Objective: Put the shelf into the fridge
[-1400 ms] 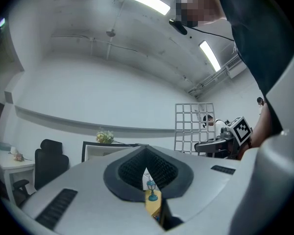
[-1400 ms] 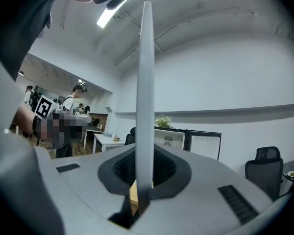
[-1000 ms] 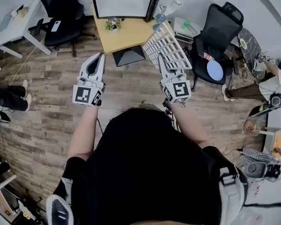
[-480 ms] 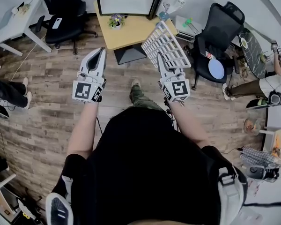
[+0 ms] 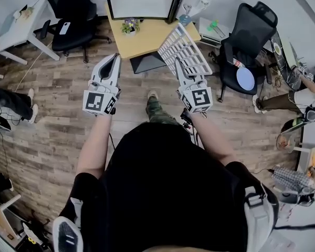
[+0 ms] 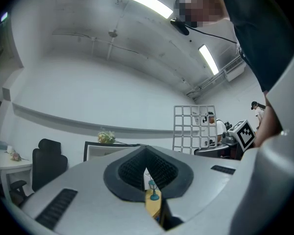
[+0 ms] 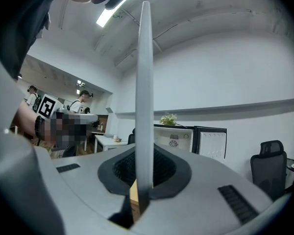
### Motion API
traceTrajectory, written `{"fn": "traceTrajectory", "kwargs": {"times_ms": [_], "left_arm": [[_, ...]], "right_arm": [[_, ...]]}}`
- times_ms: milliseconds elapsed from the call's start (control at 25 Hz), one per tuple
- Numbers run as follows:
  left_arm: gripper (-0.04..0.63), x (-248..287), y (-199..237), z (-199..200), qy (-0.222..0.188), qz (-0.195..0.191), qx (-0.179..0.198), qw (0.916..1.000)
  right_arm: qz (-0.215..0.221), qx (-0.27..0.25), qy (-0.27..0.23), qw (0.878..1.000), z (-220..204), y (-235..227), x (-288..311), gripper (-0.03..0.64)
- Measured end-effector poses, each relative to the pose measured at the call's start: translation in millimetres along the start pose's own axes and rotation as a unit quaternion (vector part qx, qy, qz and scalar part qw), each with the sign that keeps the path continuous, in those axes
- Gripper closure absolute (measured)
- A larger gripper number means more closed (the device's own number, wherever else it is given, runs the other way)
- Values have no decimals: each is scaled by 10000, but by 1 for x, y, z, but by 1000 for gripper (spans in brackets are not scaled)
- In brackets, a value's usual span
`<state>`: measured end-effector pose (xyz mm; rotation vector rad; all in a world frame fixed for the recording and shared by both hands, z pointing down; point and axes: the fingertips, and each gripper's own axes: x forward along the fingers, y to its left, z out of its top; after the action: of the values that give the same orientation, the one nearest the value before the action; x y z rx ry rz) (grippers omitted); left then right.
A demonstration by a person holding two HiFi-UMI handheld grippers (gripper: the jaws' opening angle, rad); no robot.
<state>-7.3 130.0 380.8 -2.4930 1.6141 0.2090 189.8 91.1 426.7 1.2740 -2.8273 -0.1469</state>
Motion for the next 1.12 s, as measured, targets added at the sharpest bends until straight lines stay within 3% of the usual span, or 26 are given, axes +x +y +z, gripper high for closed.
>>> {"fn": "traceTrajectory", "kwargs": {"times_ms": [1120], "left_arm": [[578,82,82,-45,274,346,-156,9989]], "right_arm": [[380,308,155,9987,-26,-42,127,577]]}}
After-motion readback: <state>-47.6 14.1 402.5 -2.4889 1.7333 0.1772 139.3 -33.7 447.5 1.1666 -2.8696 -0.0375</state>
